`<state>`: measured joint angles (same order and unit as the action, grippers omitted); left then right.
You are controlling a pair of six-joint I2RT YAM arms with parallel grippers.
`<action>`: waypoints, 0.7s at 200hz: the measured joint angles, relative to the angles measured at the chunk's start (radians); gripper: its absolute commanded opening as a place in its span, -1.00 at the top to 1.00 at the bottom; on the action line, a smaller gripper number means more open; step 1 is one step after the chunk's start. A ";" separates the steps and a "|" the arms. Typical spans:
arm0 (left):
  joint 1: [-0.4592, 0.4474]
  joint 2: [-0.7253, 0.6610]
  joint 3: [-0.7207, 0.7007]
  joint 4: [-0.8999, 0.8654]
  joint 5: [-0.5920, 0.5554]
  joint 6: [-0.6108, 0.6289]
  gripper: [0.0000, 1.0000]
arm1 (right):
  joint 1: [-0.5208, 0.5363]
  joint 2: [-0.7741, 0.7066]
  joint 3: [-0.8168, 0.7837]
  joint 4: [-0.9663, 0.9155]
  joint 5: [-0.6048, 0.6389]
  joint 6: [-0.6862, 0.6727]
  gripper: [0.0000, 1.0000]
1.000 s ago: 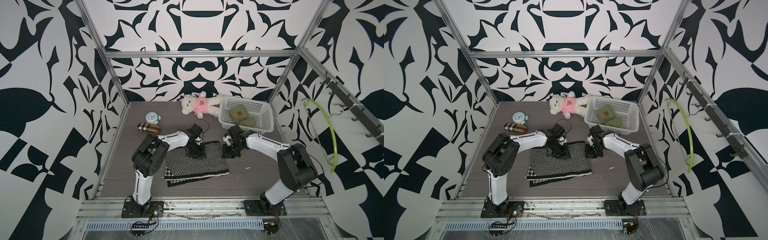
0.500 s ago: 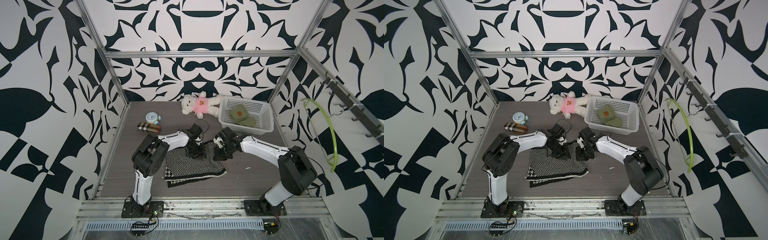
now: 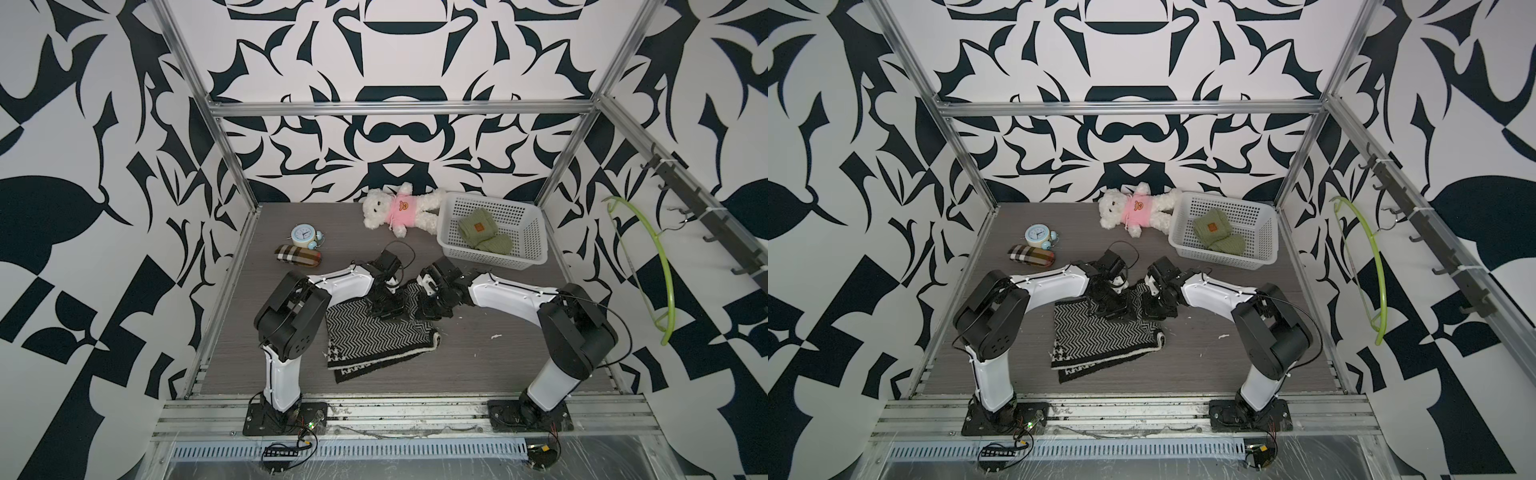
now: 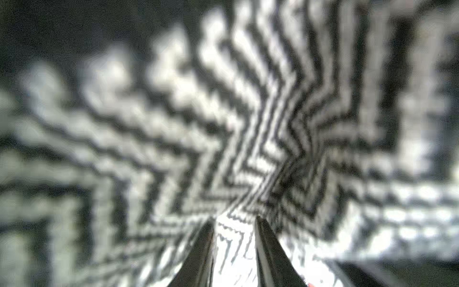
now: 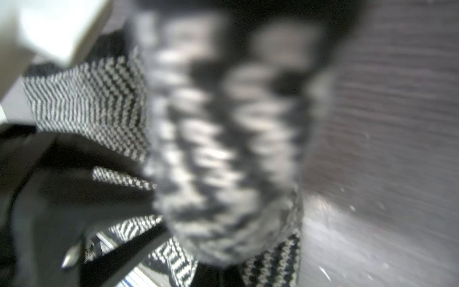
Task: Roll up the scarf and place it into the basket
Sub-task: Roll the scarf at the center of the board.
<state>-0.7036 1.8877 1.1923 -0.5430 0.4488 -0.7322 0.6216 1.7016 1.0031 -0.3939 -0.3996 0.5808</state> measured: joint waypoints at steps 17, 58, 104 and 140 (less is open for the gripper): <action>0.000 -0.035 -0.024 -0.018 -0.003 -0.002 0.37 | 0.000 0.024 0.000 0.023 -0.001 0.007 1.00; 0.000 -0.127 -0.063 -0.035 -0.011 -0.010 0.32 | 0.000 0.058 0.000 0.066 -0.016 0.023 1.00; -0.003 -0.134 -0.060 -0.008 -0.014 -0.023 0.32 | 0.000 0.057 -0.001 0.082 -0.016 0.028 1.00; -0.003 -0.058 0.001 0.005 -0.053 -0.032 0.33 | 0.000 0.051 -0.012 0.095 -0.016 0.034 1.00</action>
<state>-0.7067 1.8297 1.1931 -0.5377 0.3954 -0.7639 0.6220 1.7531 0.9909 -0.2993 -0.4156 0.6144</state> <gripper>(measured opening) 0.336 0.050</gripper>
